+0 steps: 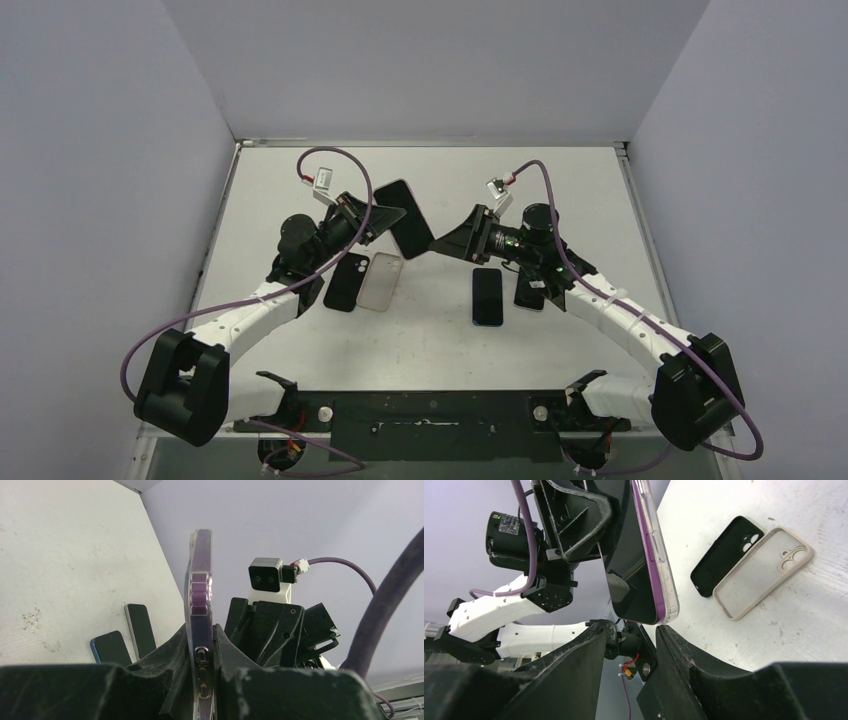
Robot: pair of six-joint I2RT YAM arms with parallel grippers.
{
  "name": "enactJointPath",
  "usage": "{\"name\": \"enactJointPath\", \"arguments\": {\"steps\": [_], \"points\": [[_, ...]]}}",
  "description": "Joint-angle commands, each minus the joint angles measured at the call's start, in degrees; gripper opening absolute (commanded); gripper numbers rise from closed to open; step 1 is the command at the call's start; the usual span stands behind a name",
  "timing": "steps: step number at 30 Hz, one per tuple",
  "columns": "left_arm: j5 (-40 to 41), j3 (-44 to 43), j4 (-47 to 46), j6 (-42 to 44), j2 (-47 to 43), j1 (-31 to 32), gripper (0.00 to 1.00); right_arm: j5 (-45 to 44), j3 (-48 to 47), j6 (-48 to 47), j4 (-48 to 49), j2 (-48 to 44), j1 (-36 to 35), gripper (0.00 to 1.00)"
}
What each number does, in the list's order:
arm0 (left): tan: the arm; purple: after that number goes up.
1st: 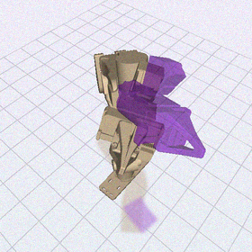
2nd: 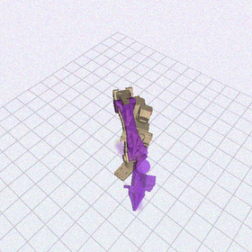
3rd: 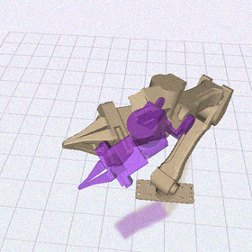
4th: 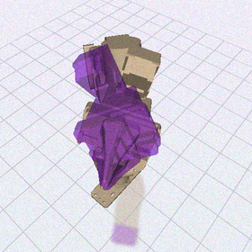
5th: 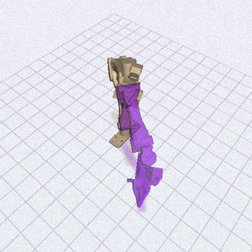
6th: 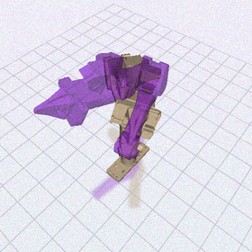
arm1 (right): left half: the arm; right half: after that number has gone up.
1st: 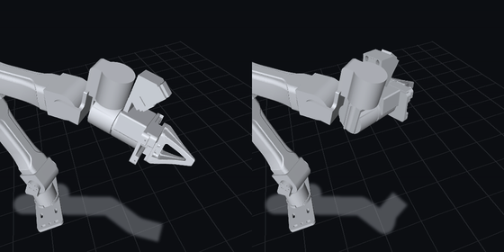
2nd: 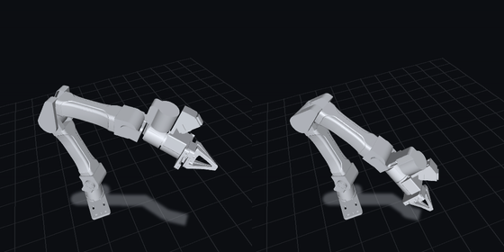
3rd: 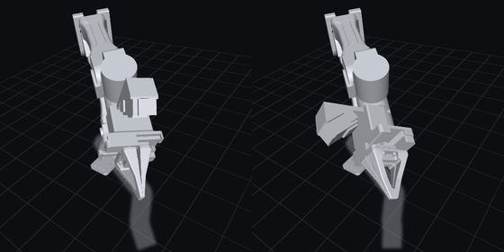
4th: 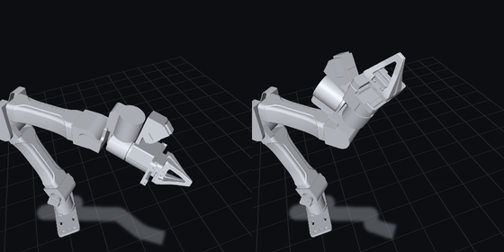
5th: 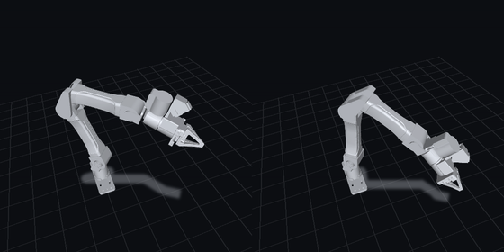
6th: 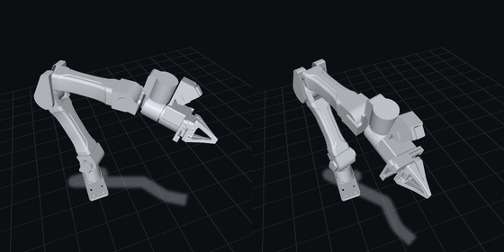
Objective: Take the phone out of the phone case
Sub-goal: Remove the phone case from the phone.
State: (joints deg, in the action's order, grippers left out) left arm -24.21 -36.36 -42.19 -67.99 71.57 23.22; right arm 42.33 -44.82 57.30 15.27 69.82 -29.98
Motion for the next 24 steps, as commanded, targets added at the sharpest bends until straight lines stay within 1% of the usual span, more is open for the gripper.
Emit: {"name": "enactJointPath", "arguments": {"steps": [1, 12, 24], "points": [[0.28, -2.09, -5.12, -0.31, -2.24, 0.24, 0.00, -1.61, -2.31, -1.96, -1.08, -1.58, 0.40, 0.42], [-0.45, -2.39, -5.83, -0.70, -1.57, 0.42, 0.00, -0.24, -2.47, -0.04, 3.45, -0.42, 0.36, 0.42], [-1.27, -2.82, -8.68, -2.32, -0.47, 1.62, 0.00, 0.02, -1.61, 1.32, 6.07, 0.73, 0.40, 0.41]]}}
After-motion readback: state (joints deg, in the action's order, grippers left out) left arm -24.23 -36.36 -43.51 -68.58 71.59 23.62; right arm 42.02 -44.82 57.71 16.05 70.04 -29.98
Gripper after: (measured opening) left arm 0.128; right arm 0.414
